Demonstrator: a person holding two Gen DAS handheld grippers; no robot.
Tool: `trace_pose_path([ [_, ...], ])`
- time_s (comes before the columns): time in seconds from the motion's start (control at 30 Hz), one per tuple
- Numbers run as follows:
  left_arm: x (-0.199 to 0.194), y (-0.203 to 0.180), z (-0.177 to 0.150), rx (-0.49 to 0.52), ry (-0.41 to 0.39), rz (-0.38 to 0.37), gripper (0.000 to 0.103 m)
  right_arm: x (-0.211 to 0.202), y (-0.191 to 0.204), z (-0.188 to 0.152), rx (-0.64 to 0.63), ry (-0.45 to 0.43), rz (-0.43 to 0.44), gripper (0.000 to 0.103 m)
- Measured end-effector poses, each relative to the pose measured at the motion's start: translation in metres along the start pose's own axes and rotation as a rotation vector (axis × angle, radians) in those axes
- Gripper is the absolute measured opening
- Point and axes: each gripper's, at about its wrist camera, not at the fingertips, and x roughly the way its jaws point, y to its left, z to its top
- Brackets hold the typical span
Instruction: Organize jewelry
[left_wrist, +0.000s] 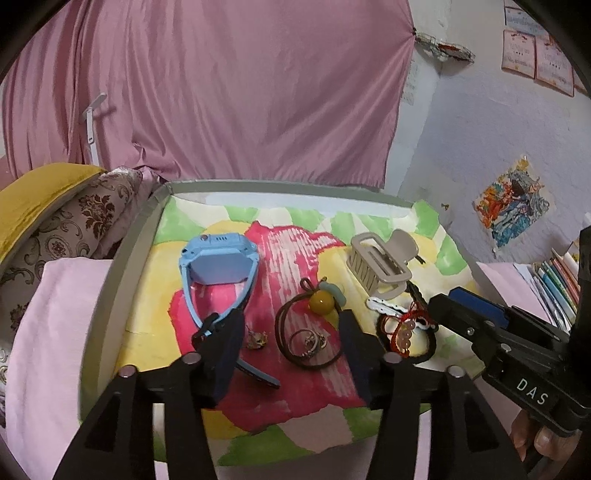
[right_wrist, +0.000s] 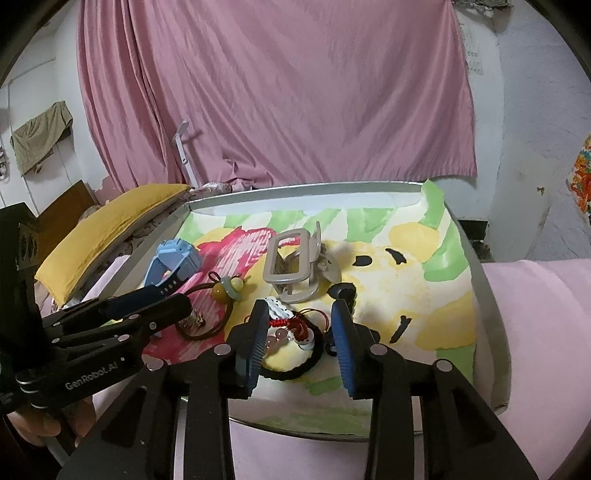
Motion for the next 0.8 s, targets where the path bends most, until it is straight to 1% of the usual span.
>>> trace_pose_path([
  [0.03, -0.002, 0.0, 0.0, 0.0, -0.009, 0.004, 0.054, -0.001, -0.001, 0.0, 0.001, -0.006, -0.003, 0.032],
  [0.07, -0.003, 0.001, 0.0, 0.0, -0.016, 0.01, 0.055, -0.003, -0.001, 0.001, 0.003, -0.013, -0.005, 0.036],
  [0.1, -0.004, 0.001, 0.001, -0.001, -0.02, 0.013, 0.058, -0.005, -0.002, 0.001, 0.006, -0.021, -0.006, 0.041],
  [0.13, -0.006, 0.001, 0.001, -0.003, -0.029, 0.017, 0.059, -0.006, -0.003, 0.001, 0.007, -0.027, -0.008, 0.042],
  [0.2, -0.008, 0.003, 0.001, -0.007, -0.042, 0.022, 0.067, -0.01, -0.003, 0.002, 0.009, -0.046, -0.016, 0.047],
  [0.23, -0.01, 0.004, 0.001, -0.011, -0.051, 0.025, 0.068, -0.011, -0.004, 0.003, 0.01, -0.052, -0.017, 0.049],
  [0.27, -0.011, 0.005, 0.001, -0.015, -0.059, 0.029, 0.071, -0.012, -0.004, 0.003, 0.012, -0.06, -0.019, 0.054],
  [0.3, -0.012, 0.007, 0.001, -0.018, -0.063, 0.033, 0.073, -0.014, -0.005, 0.004, 0.012, -0.068, -0.023, 0.057],
  [0.33, -0.014, 0.008, 0.002, -0.023, -0.069, 0.038, 0.074, -0.015, -0.005, 0.004, 0.012, -0.075, -0.029, 0.058],
  [0.37, -0.015, 0.009, 0.002, -0.026, -0.075, 0.04, 0.077, -0.017, -0.005, 0.004, 0.01, -0.083, -0.034, 0.059],
  [0.43, -0.019, 0.012, 0.003, -0.037, -0.092, 0.051, 0.083, -0.019, -0.006, 0.005, 0.011, -0.095, -0.037, 0.065],
  [0.47, -0.019, 0.013, 0.003, -0.041, -0.097, 0.057, 0.088, -0.02, -0.007, 0.005, 0.011, -0.101, -0.041, 0.069],
  [0.5, -0.021, 0.014, 0.004, -0.047, -0.107, 0.064, 0.091, -0.021, -0.007, 0.005, 0.011, -0.107, -0.043, 0.073],
  [0.57, -0.023, 0.016, 0.005, -0.052, -0.12, 0.069, 0.093, -0.023, -0.007, 0.005, 0.009, -0.117, -0.044, 0.078],
  [0.6, -0.024, 0.016, 0.005, -0.053, -0.124, 0.072, 0.096, -0.024, -0.007, 0.005, 0.007, -0.12, -0.047, 0.082],
  [0.67, -0.026, 0.016, 0.006, -0.055, -0.137, 0.08, 0.1, -0.025, -0.007, 0.005, 0.003, -0.126, -0.049, 0.09],
  [0.77, -0.029, 0.016, 0.006, -0.051, -0.16, 0.093, 0.102, -0.027, -0.007, 0.005, 0.0, -0.139, -0.045, 0.094],
  [0.8, -0.03, 0.016, 0.006, -0.048, -0.171, 0.1, 0.102, -0.028, -0.007, 0.005, 0.001, -0.143, -0.048, 0.098],
])
